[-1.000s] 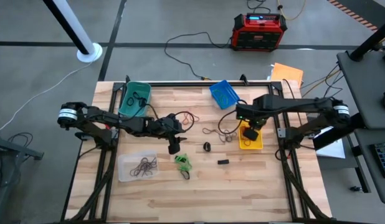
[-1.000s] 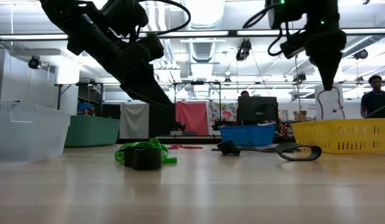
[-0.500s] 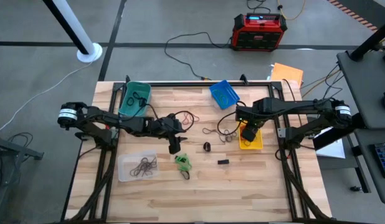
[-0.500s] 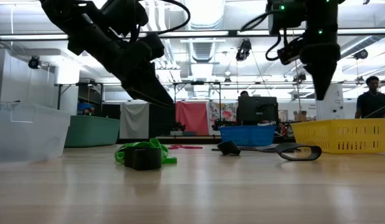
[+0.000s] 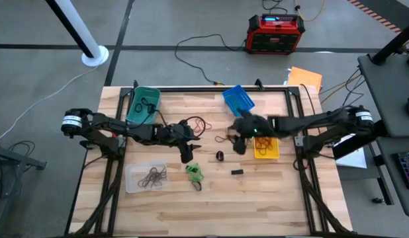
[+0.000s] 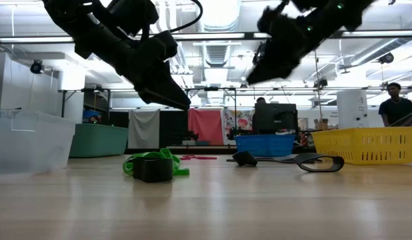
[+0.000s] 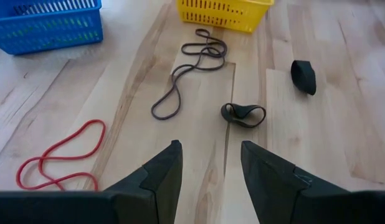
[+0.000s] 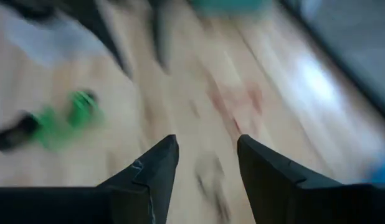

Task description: Sort rubber bands into baskets

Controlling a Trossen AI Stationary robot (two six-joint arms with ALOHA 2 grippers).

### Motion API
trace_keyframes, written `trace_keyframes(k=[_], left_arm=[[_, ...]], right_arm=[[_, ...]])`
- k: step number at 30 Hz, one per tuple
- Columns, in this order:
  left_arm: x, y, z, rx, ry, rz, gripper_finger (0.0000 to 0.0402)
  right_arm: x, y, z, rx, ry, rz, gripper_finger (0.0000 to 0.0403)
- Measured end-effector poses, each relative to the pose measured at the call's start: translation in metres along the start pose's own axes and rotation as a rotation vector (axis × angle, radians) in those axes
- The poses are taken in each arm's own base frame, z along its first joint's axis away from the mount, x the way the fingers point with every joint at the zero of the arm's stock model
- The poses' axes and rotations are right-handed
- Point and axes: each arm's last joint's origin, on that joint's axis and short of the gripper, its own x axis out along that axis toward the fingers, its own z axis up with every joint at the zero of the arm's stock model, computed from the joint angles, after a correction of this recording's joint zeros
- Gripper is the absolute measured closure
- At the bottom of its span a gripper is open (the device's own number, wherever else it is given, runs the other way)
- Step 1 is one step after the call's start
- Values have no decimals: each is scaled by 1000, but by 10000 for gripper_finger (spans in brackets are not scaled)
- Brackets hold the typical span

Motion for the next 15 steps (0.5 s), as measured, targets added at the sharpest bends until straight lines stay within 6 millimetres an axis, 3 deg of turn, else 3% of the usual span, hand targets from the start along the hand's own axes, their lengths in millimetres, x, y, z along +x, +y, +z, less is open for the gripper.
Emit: trace_keyframes(k=[5, 9, 15], left_arm=[[0, 0, 0, -3, -1, 0, 254], [0, -1, 1, -3, -9, -6, 254], [-2, -8, 14, -5, -140, -91, 254]], right_arm=[[9, 18, -20, -183, -332, 54, 253], [5, 18, -31, -163, -366, 47, 262], [-1, 16, -30, -146, -379, 45, 270]])
